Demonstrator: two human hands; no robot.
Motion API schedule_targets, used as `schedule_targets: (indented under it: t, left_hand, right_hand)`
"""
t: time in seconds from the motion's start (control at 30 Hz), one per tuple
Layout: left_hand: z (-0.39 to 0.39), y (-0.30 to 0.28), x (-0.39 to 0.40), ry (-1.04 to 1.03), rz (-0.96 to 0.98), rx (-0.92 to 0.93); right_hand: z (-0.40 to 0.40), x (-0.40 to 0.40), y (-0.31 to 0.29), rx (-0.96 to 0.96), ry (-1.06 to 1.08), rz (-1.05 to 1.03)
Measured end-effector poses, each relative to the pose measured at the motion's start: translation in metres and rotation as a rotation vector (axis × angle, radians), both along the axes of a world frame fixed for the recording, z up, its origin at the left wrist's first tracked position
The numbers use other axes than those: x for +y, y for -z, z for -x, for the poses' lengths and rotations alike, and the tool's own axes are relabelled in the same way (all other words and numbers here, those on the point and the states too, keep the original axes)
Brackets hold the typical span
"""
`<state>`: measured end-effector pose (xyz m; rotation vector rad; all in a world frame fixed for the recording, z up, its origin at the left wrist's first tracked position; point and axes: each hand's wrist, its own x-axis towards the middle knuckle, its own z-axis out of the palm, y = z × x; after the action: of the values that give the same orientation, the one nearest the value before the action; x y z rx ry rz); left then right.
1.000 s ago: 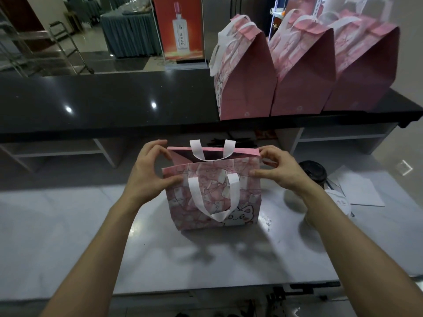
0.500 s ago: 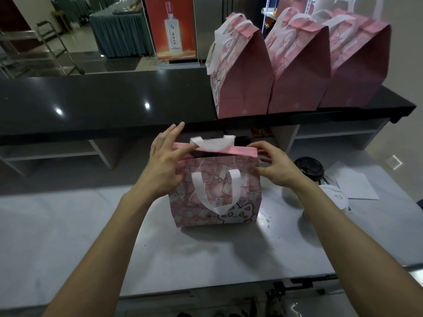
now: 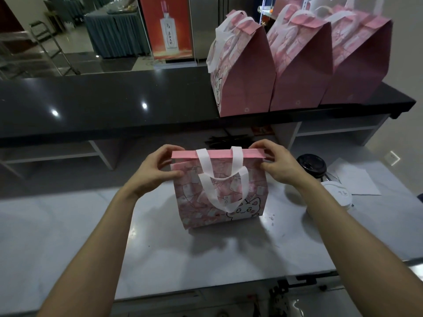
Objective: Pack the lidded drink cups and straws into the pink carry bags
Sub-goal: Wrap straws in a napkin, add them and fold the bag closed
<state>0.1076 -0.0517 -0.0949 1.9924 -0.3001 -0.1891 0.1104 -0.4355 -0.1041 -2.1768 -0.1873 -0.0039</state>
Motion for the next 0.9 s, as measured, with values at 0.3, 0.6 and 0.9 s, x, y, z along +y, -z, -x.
schedule_targets:
  t: [0.3,0.6,0.9]
  left_hand:
    - [-0.009,0.027,-0.003,-0.219,-0.194,-0.376]
    - [-0.014,0.029,0.000,-0.149,-0.449,-0.496]
    - [-0.020,0.014,-0.002,-0.066,-0.420,-0.477]
  right_hand:
    - [0.005,0.006,0.001,-0.080,0.022,0.029]
    - [0.009,0.008,0.002,-0.187,-0.006,0.143]
    - [0.008,0.014,0.007,-0.207,0.088,0.094]
